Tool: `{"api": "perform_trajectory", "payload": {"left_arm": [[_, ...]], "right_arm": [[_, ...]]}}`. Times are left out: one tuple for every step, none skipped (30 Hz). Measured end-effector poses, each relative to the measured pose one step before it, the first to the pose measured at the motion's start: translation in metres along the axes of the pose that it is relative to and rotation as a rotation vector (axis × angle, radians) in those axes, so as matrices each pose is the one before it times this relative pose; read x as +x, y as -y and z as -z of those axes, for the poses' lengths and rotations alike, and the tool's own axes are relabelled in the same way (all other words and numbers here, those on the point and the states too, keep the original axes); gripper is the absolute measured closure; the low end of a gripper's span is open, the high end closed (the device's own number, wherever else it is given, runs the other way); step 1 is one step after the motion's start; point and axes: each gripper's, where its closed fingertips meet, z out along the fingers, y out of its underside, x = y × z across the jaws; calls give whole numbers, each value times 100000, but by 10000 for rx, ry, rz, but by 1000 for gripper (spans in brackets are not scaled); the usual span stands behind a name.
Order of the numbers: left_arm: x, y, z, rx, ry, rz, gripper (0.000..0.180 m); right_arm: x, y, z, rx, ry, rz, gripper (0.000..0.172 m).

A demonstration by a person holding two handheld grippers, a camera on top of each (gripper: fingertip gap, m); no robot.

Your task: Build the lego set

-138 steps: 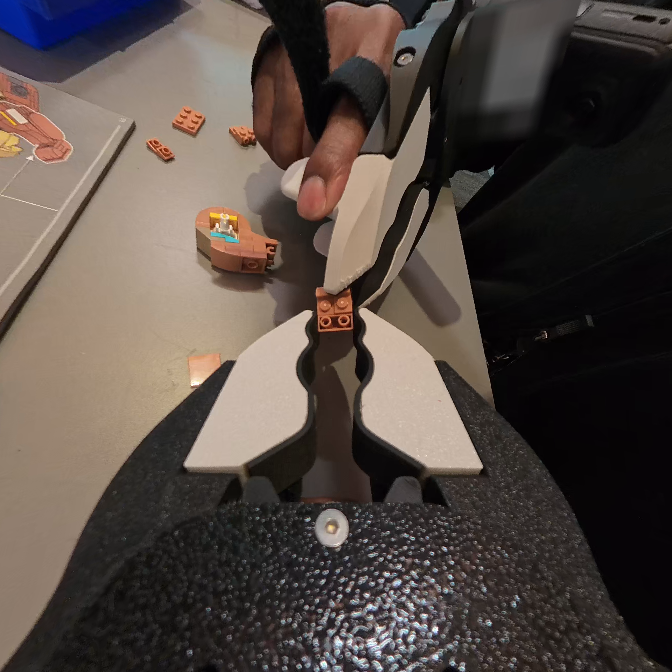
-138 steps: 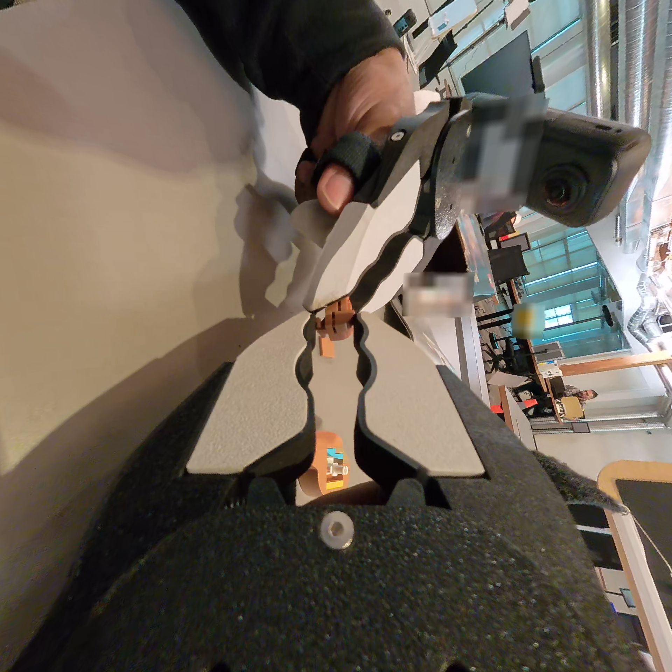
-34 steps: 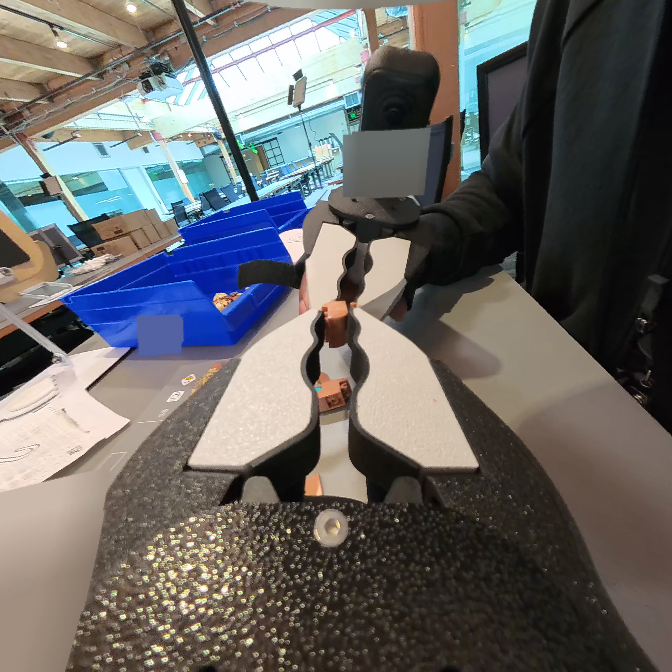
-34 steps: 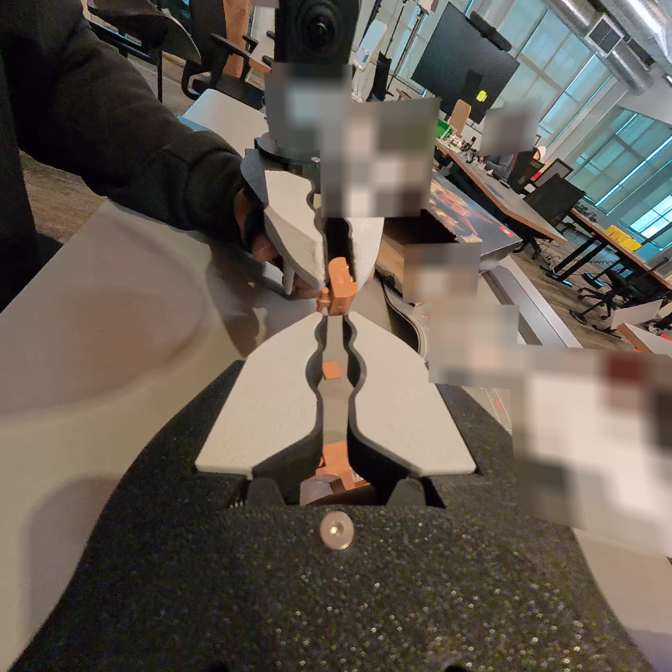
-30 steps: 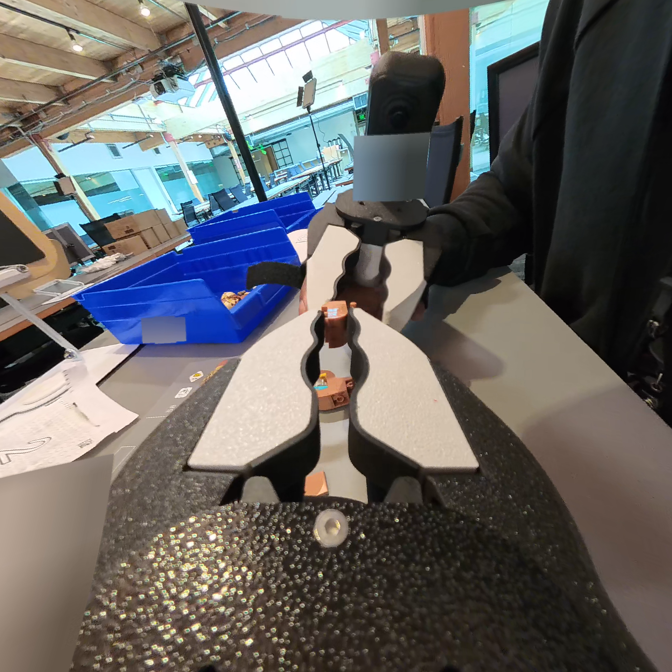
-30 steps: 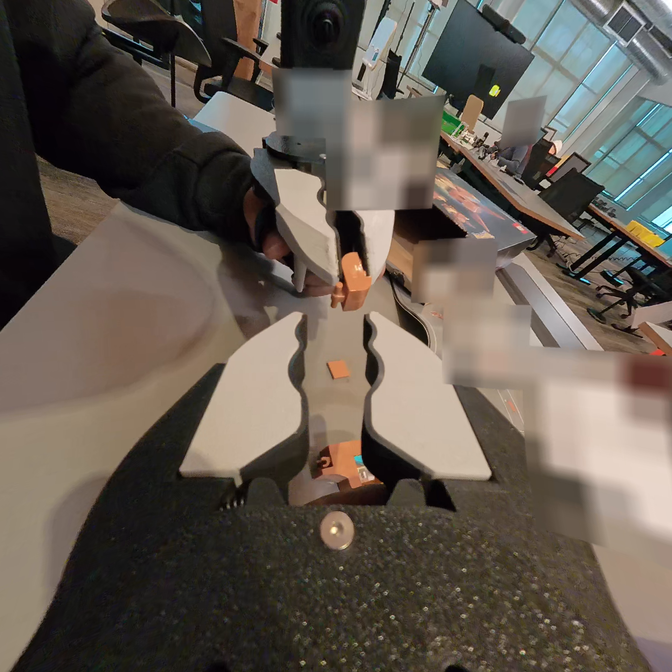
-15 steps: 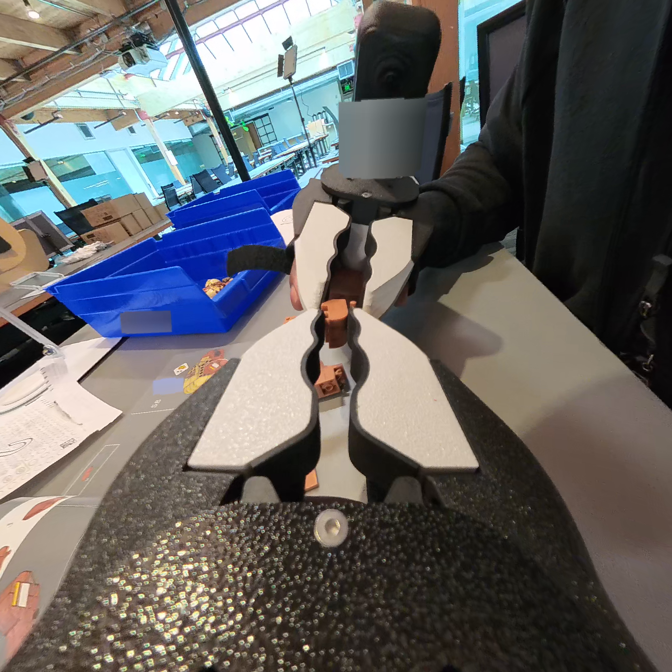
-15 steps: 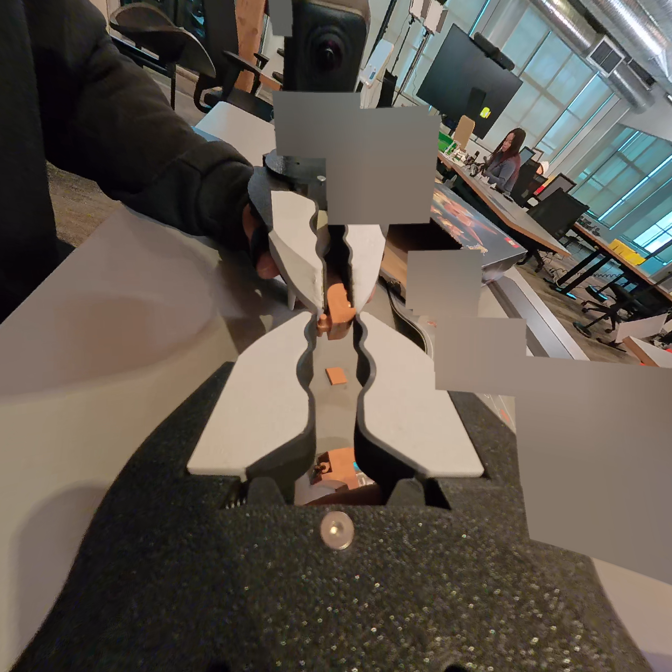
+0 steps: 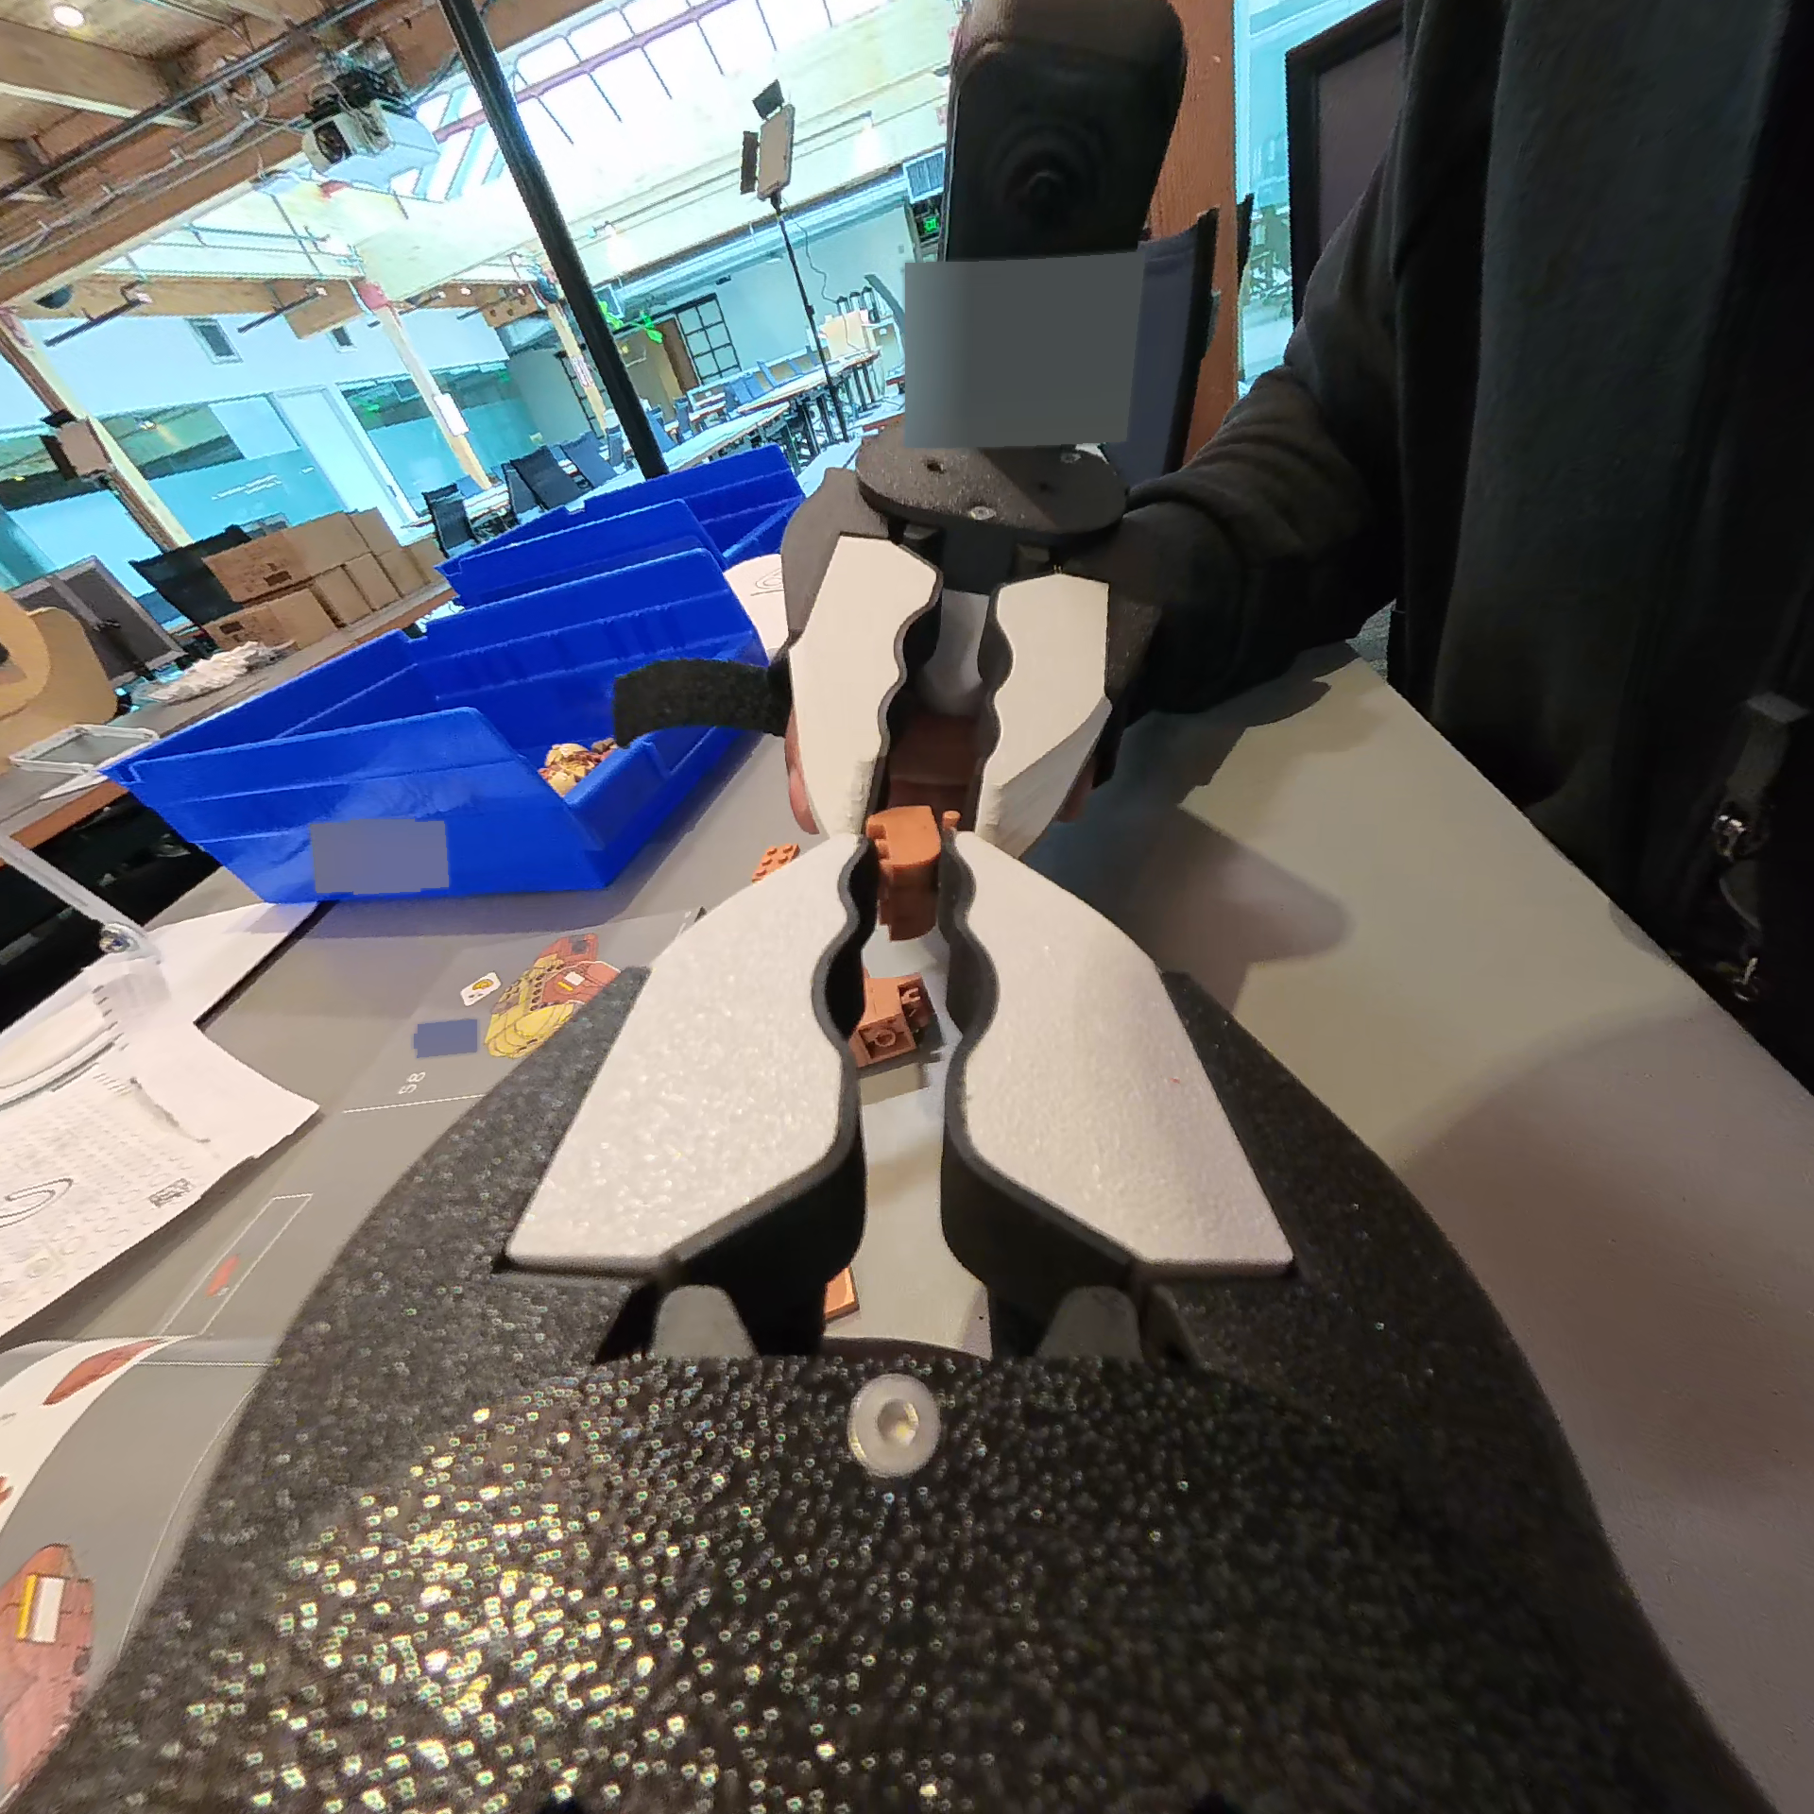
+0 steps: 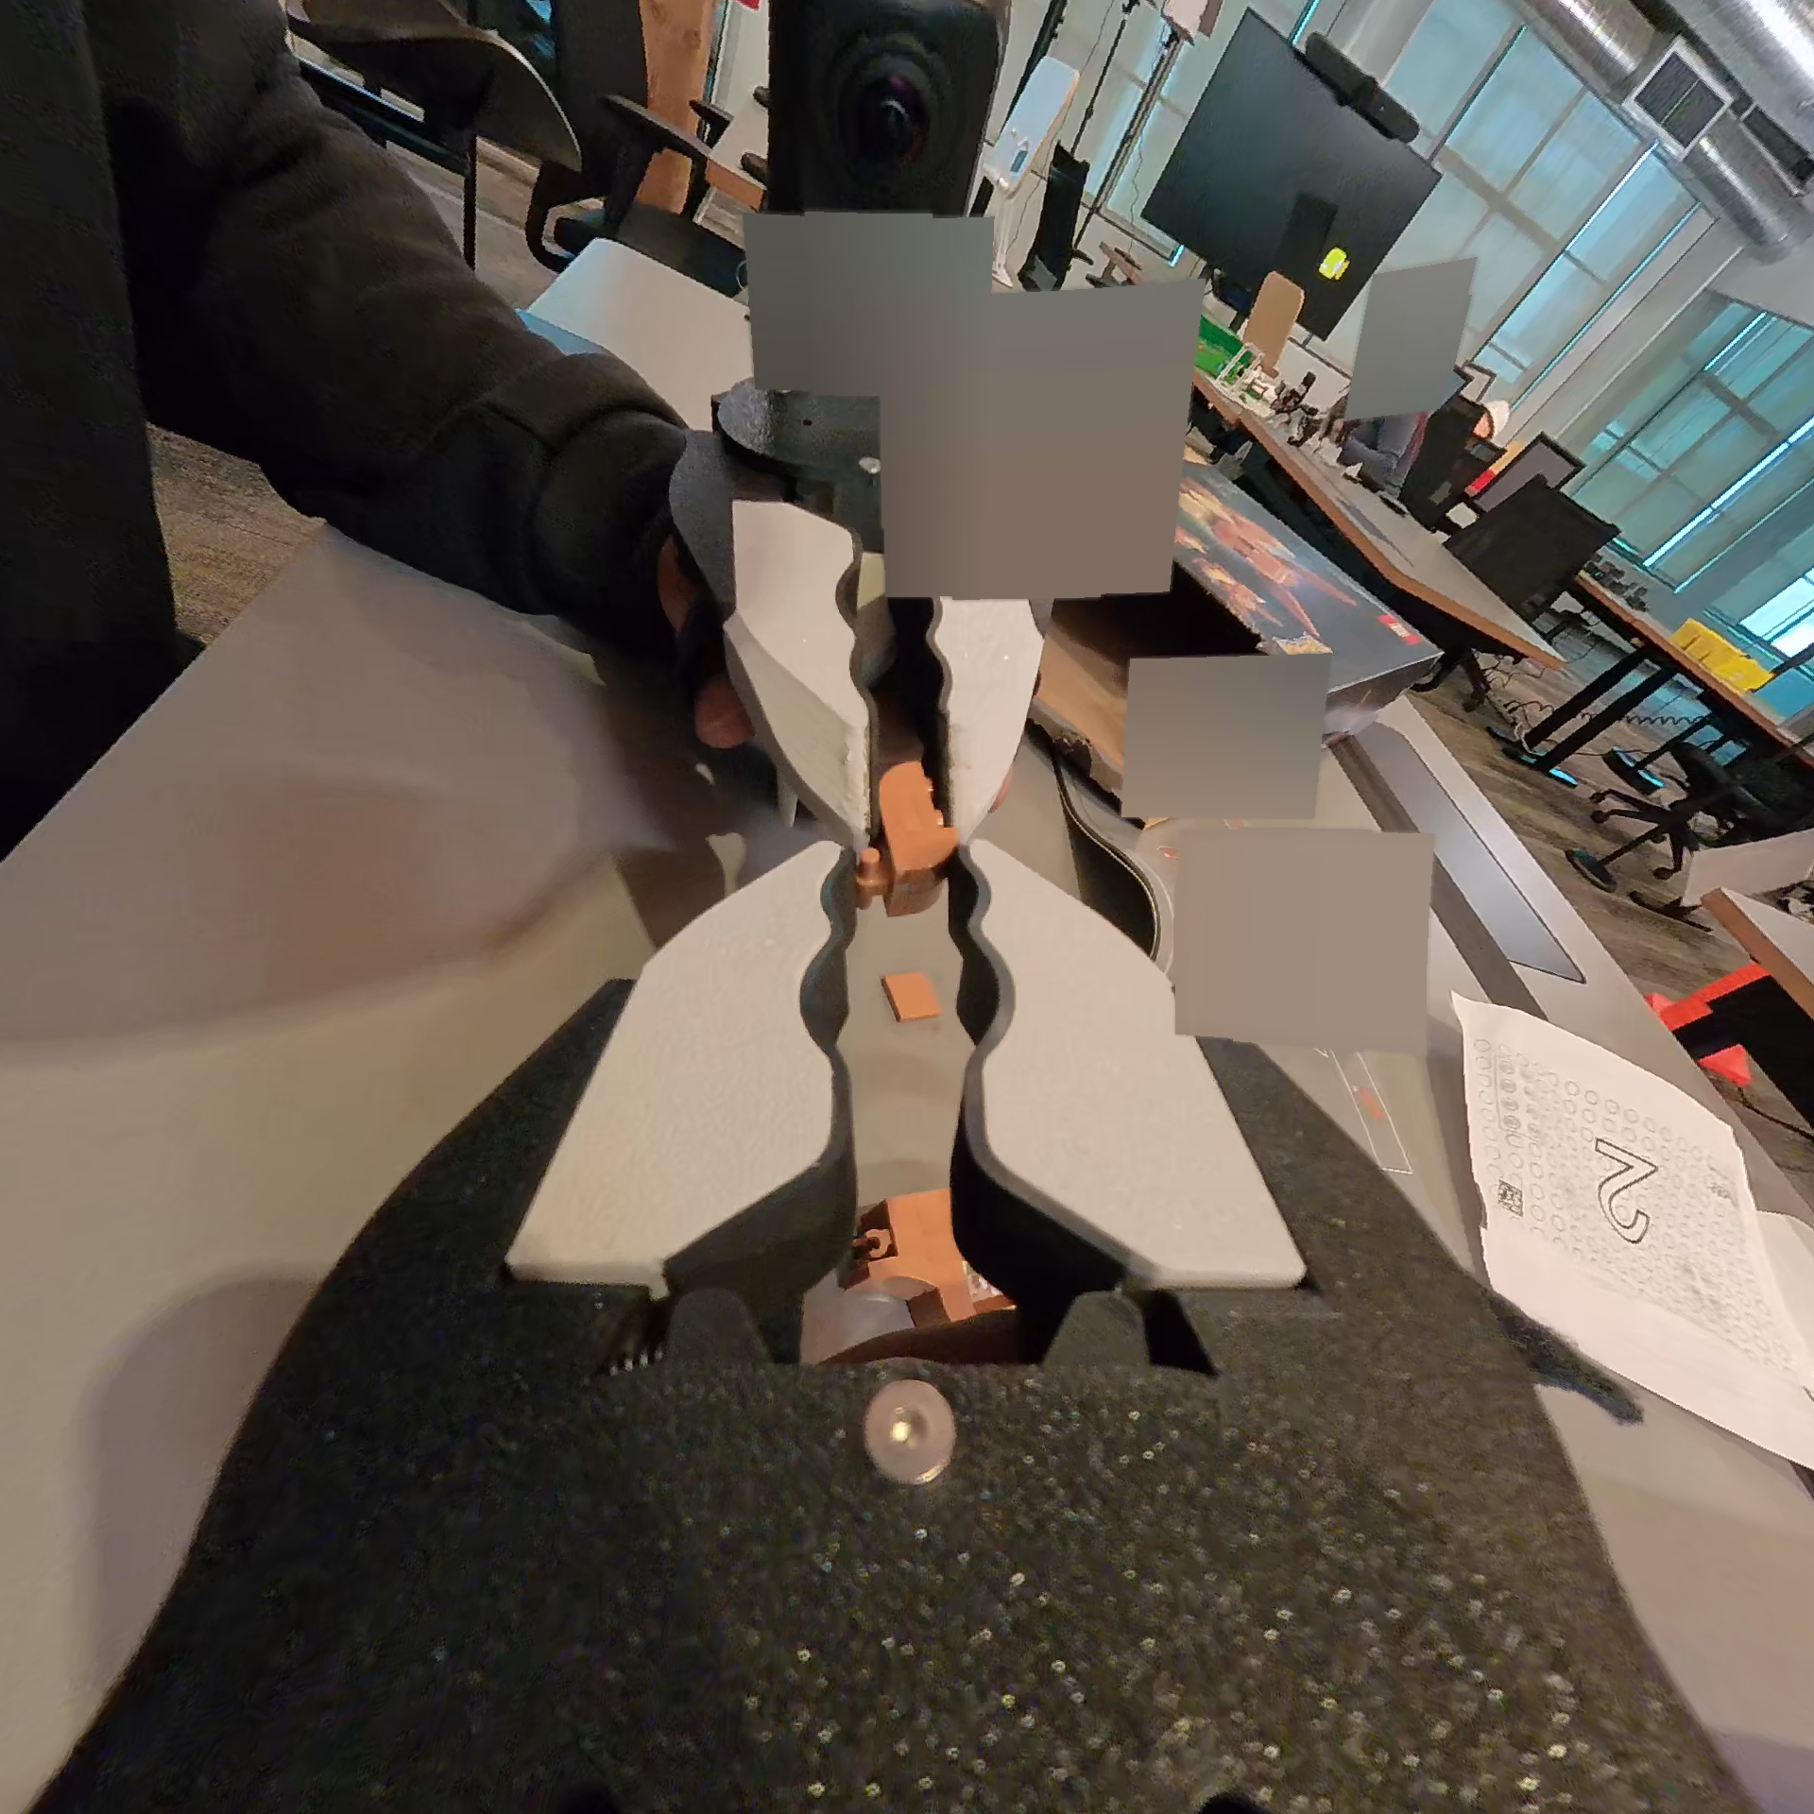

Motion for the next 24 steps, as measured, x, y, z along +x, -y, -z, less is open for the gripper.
{"api": "perform_trajectory", "payload": {"left_arm": [[7,1,13,2,-4,1,169],[-35,17,4,14,28,1,169],[-64,31,14,23,36,15,169],[-19,53,37,35,-21,36,170],[-49,12,43,5,17,22,170],[-143,-25,4,-21,88,2,170],[-134,-19,26,-13,69,-3,170],[-83,30,48,25,34,-7,170],[-49,138,66,102,14,44,170],[-82,86,48,71,16,81,170],[-95,-10,43,5,23,44,170],[-81,-100,-3,-52,27,8,170],[-38,-84,-9,-36,11,6,170],[21,-17,-20,-11,-24,6,170],[9,-41,-34,-31,-20,-1,170],[23,-73,-54,-53,-16,-3,170],[20,-83,-73,-59,-6,-21,170],[87,-43,-41,-36,-38,-55,170],[92,8,-3,8,-41,-39,170],[76,-26,-18,-20,-29,-46,170],[31,-26,-27,-26,2,-29,170],[-133,-25,-7,-14,71,34,169],[-269,-10,22,-9,144,80,169],[-234,-124,19,-88,123,67,167]], "right_arm": [[9,3,-14,16,-1,-12,154],[38,30,-10,38,-23,-32,154],[32,54,-20,66,-29,-51,154],[4,45,-32,80,4,-81,154],[70,3,-43,43,-18,-79,153],[114,-40,-37,7,-92,-12,153],[128,-20,-31,5,-132,44,153],[119,-38,-24,-19,-129,38,153],[140,-80,-29,-62,-109,16,148],[87,-69,-12,-43,-51,-7,143],[59,52,28,44,-21,-33,140],[42,146,57,109,-17,-44,139],[-5,144,64,96,21,-33,139],[-45,97,37,67,35,-19,139],[-70,90,20,58,29,3,139],[-111,60,9,43,40,29,142],[-93,8,-8,11,13,54,148],[-51,-11,17,5,-4,88,150],[-64,-11,46,4,39,97,151],[-38,-35,48,-21,41,85,151],[30,-51,32,-27,-20,99,152],[157,-35,26,-13,-122,115,153],[213,-31,24,-23,-175,130,153],[129,-59,16,-49,-141,193,154]]}}
